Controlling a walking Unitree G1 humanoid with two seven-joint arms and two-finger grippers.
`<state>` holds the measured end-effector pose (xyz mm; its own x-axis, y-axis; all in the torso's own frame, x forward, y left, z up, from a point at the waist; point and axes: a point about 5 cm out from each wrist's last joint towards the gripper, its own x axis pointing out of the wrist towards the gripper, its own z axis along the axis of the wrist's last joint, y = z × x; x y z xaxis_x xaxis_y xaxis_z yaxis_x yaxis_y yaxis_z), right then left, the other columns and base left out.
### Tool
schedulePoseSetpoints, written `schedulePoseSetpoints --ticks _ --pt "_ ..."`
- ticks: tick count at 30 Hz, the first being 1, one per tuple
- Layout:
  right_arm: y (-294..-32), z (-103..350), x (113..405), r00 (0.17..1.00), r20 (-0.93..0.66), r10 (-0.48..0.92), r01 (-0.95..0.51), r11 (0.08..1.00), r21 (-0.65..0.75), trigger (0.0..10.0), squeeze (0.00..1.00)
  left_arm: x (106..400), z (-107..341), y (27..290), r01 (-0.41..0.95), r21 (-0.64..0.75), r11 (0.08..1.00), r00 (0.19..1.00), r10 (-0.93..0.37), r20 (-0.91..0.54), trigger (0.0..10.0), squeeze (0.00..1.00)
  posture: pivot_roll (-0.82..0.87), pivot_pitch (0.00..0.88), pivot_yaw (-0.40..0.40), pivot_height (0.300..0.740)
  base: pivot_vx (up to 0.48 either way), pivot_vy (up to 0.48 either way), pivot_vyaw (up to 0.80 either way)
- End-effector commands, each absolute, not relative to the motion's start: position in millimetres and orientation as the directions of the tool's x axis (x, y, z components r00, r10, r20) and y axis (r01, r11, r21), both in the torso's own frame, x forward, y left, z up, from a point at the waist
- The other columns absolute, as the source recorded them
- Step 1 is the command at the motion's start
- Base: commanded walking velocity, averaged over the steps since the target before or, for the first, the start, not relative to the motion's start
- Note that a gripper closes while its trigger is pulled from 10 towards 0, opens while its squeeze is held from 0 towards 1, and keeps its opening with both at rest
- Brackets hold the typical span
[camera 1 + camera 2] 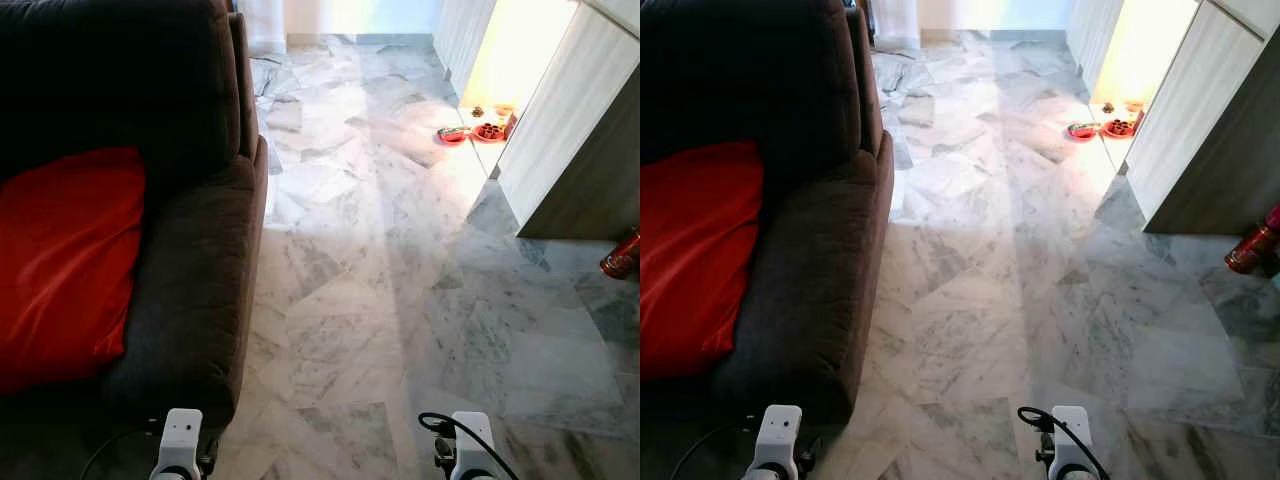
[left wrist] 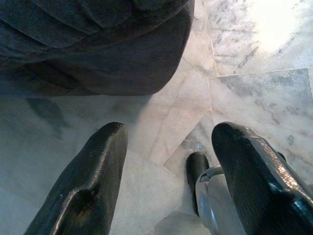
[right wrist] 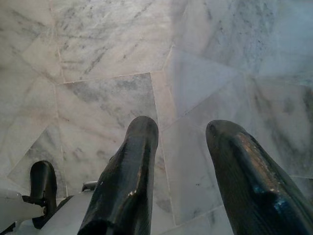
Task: Move the pillow to the sofa from floor
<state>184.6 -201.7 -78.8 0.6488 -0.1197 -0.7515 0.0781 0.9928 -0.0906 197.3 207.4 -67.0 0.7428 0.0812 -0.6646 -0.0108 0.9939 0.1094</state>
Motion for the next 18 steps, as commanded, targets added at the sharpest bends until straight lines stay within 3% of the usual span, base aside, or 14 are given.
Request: schedulePoseSetpoints --ticks 1,6,18 --pt "-201.0 -80.1 182.7 0.64 -0.759 -0.12 0.079 0.993 -0.09 10.0 0.0 188.9 -72.0 209.9 -0.008 0.123 0.992 0.713 0.092 -0.695 10.0 0.0 0.17 0.149 -0.023 0.74 0.296 0.0 -0.59" --pt "-202.4 -80.7 181.1 0.635 -0.763 -0.121 0.08 0.993 -0.09 10.0 0.0 188.9 -71.8 209.8 -0.01 0.119 0.993 0.716 0.09 -0.692 10.0 0.0 0.17 0.144 -0.023 0.74 0.29 0.0 -0.59" --pt "-203.0 -81.1 180.4 0.63 -0.767 -0.122 0.081 0.993 -0.091 10.0 0.0 189.8 -71.4 209.2 -0.003 0.113 0.994 0.719 0.08 -0.691 10.0 0.0 0.17 0.139 -0.02 0.74 0.0 0.0 -0.59"
